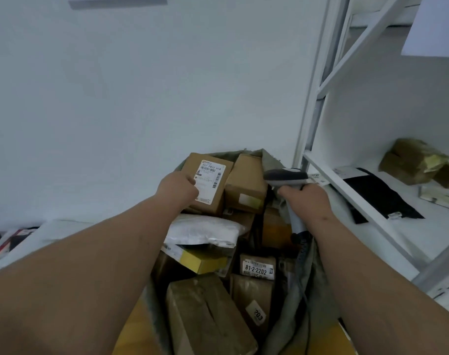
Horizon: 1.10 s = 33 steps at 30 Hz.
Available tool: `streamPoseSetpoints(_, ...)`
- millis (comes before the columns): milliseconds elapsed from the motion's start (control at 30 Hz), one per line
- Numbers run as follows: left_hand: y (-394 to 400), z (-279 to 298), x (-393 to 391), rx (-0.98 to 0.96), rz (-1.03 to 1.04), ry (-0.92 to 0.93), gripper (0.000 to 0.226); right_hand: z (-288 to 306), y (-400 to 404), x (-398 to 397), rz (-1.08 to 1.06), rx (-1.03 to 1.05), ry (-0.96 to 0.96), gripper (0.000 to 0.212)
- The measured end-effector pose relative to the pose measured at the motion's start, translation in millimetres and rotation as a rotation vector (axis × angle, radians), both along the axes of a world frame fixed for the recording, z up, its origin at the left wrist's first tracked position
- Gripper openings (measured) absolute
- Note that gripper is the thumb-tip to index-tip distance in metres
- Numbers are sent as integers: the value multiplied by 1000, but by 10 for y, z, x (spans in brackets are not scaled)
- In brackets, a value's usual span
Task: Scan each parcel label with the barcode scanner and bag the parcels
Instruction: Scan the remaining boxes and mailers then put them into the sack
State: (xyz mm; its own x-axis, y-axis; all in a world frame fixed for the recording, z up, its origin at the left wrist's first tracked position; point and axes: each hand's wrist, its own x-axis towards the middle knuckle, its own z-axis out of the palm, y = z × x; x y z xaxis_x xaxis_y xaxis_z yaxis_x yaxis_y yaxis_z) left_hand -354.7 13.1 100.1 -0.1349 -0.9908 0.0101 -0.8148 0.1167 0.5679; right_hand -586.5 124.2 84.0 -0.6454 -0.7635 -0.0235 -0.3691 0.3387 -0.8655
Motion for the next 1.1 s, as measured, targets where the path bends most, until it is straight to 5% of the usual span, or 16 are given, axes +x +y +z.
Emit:
streamPoseSetpoints(133,88,-127,283,19,47,-50,6,-79,7,64,-24,32,32,25)
streamPoseSetpoints(267,234,-306,582,71,233,-113,49,-124,108,210,-29,4,46,27)
streamPoseSetpoints(467,458,-542,744,57,286,-126,53,-323,216,430,-26,10,201,32)
streamPoseSetpoints(600,490,-811,881,76,281,-97,45,-412,425,546,-75,112,266,63)
streamPoseSetpoints(767,632,-1066,1064,156,308,-1,38,-394,815,784,-223,168,182,51)
streamPoseSetpoints(933,871,-1261,1111,374,277,307,37,-630,1128,1000,-253,172,33,44)
streamPoseSetpoints(1100,1163,-1413,989,614,263,372,41,-1030,1256,1118,-247,293,-129,60)
